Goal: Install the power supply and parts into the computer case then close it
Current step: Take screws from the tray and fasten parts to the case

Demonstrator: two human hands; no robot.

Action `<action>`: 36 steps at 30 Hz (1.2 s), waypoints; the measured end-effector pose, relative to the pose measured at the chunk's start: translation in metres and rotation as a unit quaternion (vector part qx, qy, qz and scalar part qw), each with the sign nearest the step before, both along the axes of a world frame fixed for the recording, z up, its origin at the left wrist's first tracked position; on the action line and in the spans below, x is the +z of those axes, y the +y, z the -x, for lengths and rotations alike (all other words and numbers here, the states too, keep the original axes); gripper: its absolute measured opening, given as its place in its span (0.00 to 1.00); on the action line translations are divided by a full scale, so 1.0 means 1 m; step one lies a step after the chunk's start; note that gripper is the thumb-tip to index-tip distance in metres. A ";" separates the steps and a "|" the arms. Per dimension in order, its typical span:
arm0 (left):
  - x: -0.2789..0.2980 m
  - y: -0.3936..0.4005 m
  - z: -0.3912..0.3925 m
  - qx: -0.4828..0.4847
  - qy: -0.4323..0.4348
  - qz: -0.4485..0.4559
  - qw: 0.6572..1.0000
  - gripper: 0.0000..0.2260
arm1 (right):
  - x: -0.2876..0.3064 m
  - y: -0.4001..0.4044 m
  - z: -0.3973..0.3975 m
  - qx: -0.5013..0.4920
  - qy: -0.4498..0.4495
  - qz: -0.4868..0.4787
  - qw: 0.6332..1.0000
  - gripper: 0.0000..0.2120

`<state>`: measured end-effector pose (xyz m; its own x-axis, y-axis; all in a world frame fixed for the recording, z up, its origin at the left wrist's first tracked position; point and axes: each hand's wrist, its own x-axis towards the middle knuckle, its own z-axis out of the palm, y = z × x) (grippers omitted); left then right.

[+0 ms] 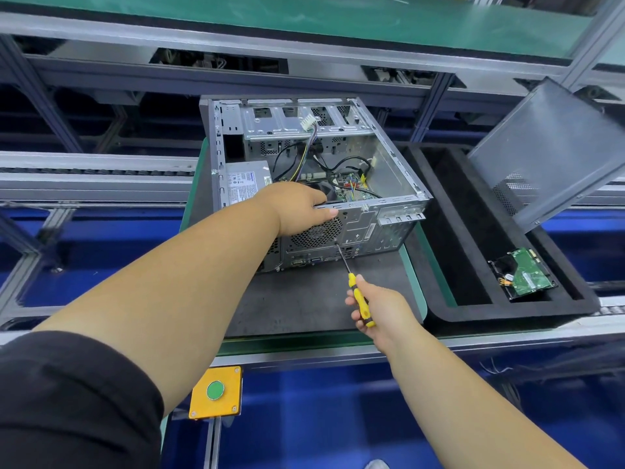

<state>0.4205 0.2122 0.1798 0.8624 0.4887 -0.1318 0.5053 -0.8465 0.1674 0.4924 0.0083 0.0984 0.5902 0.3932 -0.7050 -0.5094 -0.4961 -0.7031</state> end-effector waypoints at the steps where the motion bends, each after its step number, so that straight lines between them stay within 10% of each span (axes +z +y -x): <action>1: 0.000 0.000 0.000 0.000 0.000 0.000 1.000 0.27 | 0.001 0.001 0.000 0.000 0.006 0.013 1.000 0.20; 12: -0.001 0.001 -0.001 -0.002 0.000 -0.006 1.000 0.27 | -0.001 0.000 0.003 -0.025 0.018 -0.026 0.999 0.13; 20: -0.001 0.001 -0.001 -0.003 0.003 -0.010 1.000 0.27 | -0.002 0.004 0.000 -0.017 0.082 -0.011 0.996 0.26; 27: 0.000 0.000 -0.001 -0.004 0.006 -0.010 1.000 0.27 | -0.001 -0.002 0.001 -0.011 0.012 -0.034 0.999 0.11; 36: 0.002 -0.001 0.000 -0.006 0.007 -0.008 1.000 0.27 | 0.000 0.005 0.000 0.001 0.051 0.002 0.999 0.24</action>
<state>0.4207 0.2111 0.1814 0.8663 0.4804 -0.1366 0.4973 -0.8551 0.1467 0.4923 0.0128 0.0982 0.5138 0.3914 -0.7634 -0.5777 -0.5000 -0.6452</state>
